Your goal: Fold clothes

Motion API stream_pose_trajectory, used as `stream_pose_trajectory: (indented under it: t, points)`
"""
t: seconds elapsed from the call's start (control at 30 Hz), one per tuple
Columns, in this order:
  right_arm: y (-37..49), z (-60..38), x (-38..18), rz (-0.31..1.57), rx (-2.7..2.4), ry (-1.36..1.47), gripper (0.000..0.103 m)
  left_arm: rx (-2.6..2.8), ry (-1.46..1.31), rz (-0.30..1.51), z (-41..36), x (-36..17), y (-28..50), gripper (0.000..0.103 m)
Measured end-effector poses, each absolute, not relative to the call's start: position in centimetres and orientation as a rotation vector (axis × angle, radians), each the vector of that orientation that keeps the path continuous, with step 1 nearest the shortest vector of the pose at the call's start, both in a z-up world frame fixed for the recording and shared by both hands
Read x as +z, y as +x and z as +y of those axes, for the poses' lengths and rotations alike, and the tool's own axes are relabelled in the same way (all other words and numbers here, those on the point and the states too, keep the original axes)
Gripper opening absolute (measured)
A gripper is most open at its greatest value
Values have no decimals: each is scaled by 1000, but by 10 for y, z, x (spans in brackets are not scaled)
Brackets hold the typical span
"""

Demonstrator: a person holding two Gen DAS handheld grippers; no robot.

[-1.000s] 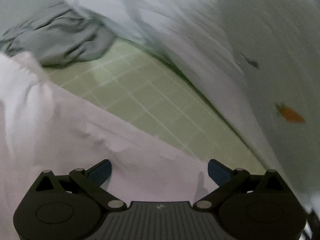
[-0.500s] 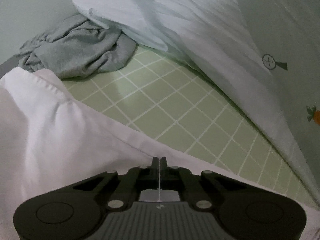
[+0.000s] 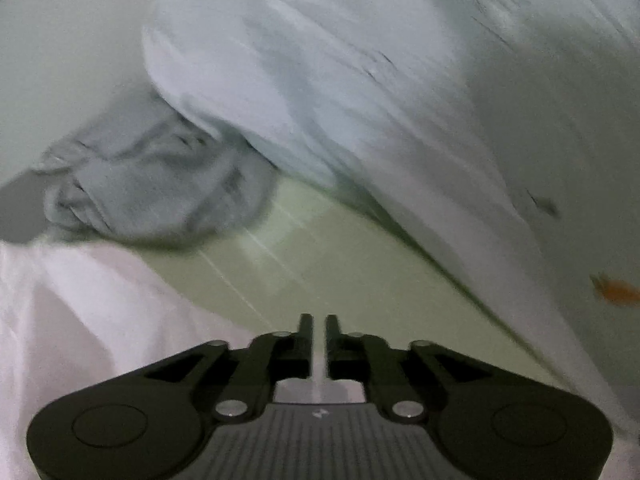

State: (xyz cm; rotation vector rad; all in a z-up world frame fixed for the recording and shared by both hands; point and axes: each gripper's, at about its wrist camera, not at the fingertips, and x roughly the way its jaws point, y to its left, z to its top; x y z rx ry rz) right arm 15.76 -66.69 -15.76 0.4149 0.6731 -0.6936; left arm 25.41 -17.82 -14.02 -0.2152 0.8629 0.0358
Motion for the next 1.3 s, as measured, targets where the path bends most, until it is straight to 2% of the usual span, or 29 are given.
stream_pose_trajectory:
  t: [0.03,0.07,0.13,0.33,0.4,0.53,0.6,0.63,0.67,0.7,0.77,0.9,1.0,1.1,1.13,1.17,1.2,1.23,1.3]
  points:
    - [152,-664,-156,674,-697,398,54,3,-207,880,-184,-143,246,18]
    - [139,-658,-152,659,-724,373,74,-30,-199,896,-191,-146,238,25]
    - [112,-646,-145,631,-783,320,88,-119,-170,949,-204,-154,219,29]
    - [-8,-653,-153,652,-1096,344,88,-307,-78,1085,-240,-171,165,40]
    - [-47,-664,-161,655,-1206,400,88,-349,-73,1119,-247,-174,151,48]
    - [-74,-687,-175,643,-1259,427,85,-401,-32,1124,-261,-165,139,51]
    - [-85,-695,-181,642,-1224,490,80,-412,-27,1107,-264,-156,136,52]
    - [-88,-697,-185,632,-1215,510,72,-412,-25,1098,-265,-150,134,52]
    - [-90,-701,-188,624,-1205,526,53,-412,-24,1090,-265,-144,133,52]
    - [-91,-705,-191,613,-1198,536,50,-412,-20,1082,-264,-141,132,52]
    - [-91,-714,-191,584,-1142,513,7,-411,5,1065,-268,-134,130,52]
    - [-109,-696,-153,482,-1115,389,3,-391,69,1056,-273,-126,119,52]
    - [-152,-693,-144,403,-1202,504,4,-378,75,1048,-269,-123,114,52]
    - [-170,-701,-177,487,-1224,598,12,-368,89,1064,-265,-124,107,52]
    - [-174,-698,-182,493,-1238,606,24,-361,94,1071,-264,-124,106,52]
    - [-177,-693,-182,477,-1263,596,45,-356,93,1068,-263,-123,105,52]
    - [-181,-688,-182,459,-1286,589,53,-355,92,1062,-260,-119,101,52]
    - [-185,-686,-182,439,-1306,594,70,-355,93,1059,-259,-117,99,52]
    - [-191,-687,-184,417,-1323,633,73,-358,101,1051,-258,-114,96,53]
